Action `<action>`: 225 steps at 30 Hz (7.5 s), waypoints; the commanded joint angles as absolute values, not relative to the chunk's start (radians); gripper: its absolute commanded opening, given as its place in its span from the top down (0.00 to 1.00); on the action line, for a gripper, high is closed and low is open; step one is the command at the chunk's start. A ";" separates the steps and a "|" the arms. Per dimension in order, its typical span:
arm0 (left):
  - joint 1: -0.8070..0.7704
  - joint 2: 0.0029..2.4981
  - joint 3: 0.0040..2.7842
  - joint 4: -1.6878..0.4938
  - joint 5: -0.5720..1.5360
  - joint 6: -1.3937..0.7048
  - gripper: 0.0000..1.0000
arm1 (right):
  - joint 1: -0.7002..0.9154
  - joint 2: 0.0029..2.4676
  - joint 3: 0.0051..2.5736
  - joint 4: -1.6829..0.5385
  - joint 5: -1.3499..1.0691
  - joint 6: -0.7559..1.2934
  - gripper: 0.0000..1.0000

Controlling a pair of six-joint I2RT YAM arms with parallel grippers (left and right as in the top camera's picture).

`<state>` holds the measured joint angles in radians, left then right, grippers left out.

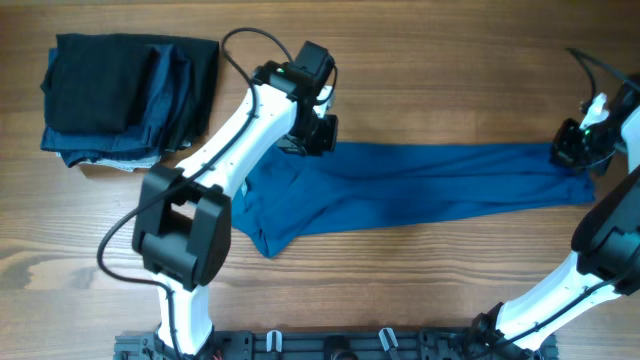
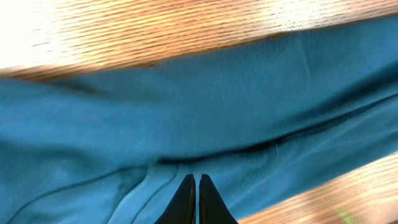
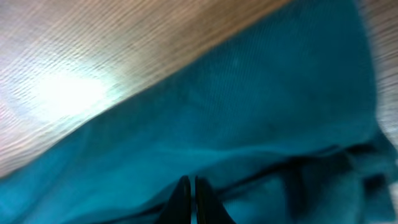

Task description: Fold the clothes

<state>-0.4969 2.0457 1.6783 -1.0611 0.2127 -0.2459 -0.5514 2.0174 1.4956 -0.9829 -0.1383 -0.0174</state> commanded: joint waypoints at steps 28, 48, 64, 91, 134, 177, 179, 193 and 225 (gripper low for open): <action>-0.607 2.176 1.654 -0.944 0.216 -0.243 0.96 | -0.537 2.004 1.451 -0.892 -0.339 0.016 0.96; -0.599 2.128 1.650 -1.014 0.190 -0.251 0.95 | -0.346 2.000 1.496 -0.991 -0.235 -0.122 0.96; -0.571 2.136 1.584 -1.056 0.113 -0.248 0.95 | -0.055 2.001 1.477 -1.044 -0.442 -0.402 0.88; -0.393 2.140 1.586 -0.950 0.347 -0.205 0.96 | 0.175 2.001 1.478 -1.000 -0.242 -0.505 0.00; -0.699 2.127 1.640 -0.735 0.174 0.180 0.91 | -0.419 2.009 1.179 -0.628 -0.120 -0.022 0.96; -0.772 2.202 1.640 -0.751 0.272 0.285 0.58 | -0.418 2.009 1.166 -0.622 -0.158 0.004 0.94; -0.773 2.201 1.641 -0.748 0.272 0.285 0.69 | -0.418 2.009 1.166 -0.622 -0.157 0.003 0.94; -0.800 2.110 1.642 -0.913 0.272 0.284 0.88 | -0.418 2.009 1.166 -0.622 -0.157 0.003 0.92; -0.877 2.088 1.579 -0.759 0.096 0.281 0.71 | -0.418 2.009 1.166 -0.619 -0.158 0.003 0.93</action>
<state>-0.8852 2.1334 1.5818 -0.7986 0.1806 0.2745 -0.4210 1.9499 1.2053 -0.6353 -0.1562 -0.0036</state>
